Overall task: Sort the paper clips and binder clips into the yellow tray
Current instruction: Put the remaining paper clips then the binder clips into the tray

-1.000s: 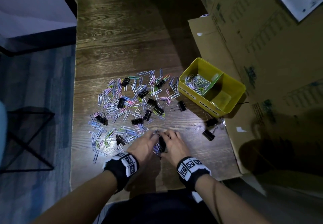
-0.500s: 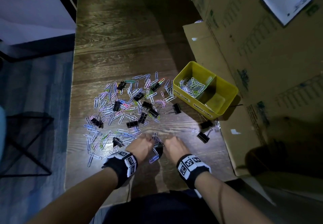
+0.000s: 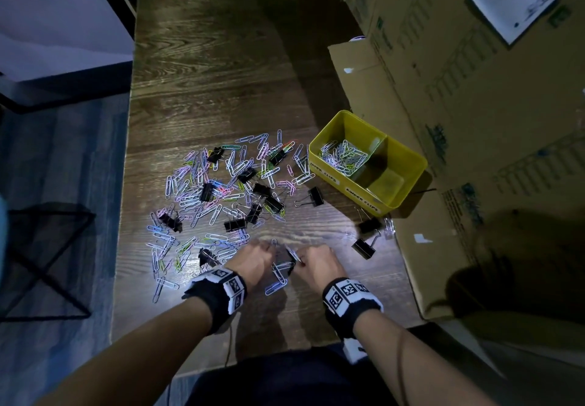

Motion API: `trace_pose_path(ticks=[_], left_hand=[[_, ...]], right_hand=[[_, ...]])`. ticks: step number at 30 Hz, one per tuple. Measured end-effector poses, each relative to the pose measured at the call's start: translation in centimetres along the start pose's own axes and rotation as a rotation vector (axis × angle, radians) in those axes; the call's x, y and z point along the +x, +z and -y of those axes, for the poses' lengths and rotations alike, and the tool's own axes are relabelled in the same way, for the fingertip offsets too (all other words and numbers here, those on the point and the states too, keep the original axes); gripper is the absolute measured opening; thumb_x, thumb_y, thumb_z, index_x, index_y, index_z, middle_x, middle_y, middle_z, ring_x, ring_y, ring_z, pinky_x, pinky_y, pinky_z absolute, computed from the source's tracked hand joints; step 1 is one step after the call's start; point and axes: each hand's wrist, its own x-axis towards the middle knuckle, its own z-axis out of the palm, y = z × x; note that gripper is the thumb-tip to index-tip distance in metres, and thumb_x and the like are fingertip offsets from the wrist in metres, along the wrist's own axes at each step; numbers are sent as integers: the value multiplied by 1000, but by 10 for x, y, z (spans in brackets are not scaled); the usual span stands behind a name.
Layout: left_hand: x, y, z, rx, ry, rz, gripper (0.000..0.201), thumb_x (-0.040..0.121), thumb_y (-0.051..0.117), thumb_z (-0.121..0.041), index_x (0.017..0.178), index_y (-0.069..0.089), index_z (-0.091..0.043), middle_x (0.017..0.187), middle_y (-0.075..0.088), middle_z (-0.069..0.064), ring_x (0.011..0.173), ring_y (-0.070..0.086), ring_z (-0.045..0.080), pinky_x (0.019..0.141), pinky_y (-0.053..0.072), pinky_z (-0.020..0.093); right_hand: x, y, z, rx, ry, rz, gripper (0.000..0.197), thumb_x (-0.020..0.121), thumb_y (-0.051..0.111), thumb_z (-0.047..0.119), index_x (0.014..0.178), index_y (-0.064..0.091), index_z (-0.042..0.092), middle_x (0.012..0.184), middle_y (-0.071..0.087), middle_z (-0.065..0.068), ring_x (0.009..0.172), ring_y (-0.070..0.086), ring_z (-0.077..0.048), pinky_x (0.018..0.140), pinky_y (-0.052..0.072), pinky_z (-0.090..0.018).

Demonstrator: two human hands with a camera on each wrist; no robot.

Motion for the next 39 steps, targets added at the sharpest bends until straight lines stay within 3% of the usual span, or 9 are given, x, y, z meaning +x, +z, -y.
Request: trace_pose_path(ticks=[5,9,14,17,24,30,32,36,39], left_hand=[[5,-22,5,-178,-140,71,23,88,47,-11,109,57,-11,104,64,10,88,62,24,79,52,30],[1,-32,16,-588,-220,-31,17,82,64,-5,97,68,-13,74,65,-3,52,57,-1,53,48,13],[8,-65,23,-1107,-318,-115,9,77,69,1,77,66,-8,73,68,7,60,62,9,64,54,23],[26,-108,12,-1270,-247,-175,7,77,66,4,76,67,-3,71,68,7,58,62,9,58,53,20],[111,-187,-26,-1415,-46,-400,10,77,65,6,74,66,-3,54,66,-3,48,59,7,49,50,20],[170,-177,-45,-1129,-164,-308,7,81,68,-10,85,72,-6,74,69,14,60,62,20,59,54,30],[172,-170,-43,-1051,-175,-252,14,83,66,-13,95,72,-9,85,72,11,70,66,21,68,56,33],[154,-165,-33,-1176,-227,-412,13,82,62,-5,88,71,-12,85,72,9,72,63,18,74,55,34],[126,-159,-23,-1296,-186,-380,13,87,54,5,86,65,-4,76,65,9,67,60,19,62,55,28]], right_hand=[[-3,-4,-11,314,10,-47,23,84,68,16,105,68,7,79,62,1,68,56,-9,69,47,-17],[-4,-12,-16,507,-30,-129,16,78,72,11,93,73,4,72,66,2,64,59,-9,68,56,-24],[-4,-33,-18,785,-32,-221,19,76,76,8,95,71,8,82,72,0,73,68,-13,65,56,-20],[-6,-59,-13,884,-74,-336,17,75,76,7,92,72,9,82,73,-1,73,69,-14,66,57,-25],[-8,-134,2,1066,-181,-632,20,76,74,-1,90,71,13,62,68,16,55,61,6,58,50,-11],[26,-185,0,954,-109,-793,16,74,74,3,74,69,18,65,66,9,55,59,1,59,51,-16],[40,-194,-5,851,-46,-751,10,75,73,7,82,70,13,67,66,7,58,61,-1,60,51,-18],[69,-198,-12,508,55,-627,13,76,75,19,87,69,13,83,70,0,77,67,-15,72,56,-29],[79,-195,-7,253,55,-467,18,84,70,20,98,70,10,95,69,-9,83,66,-22,77,56,-36]])
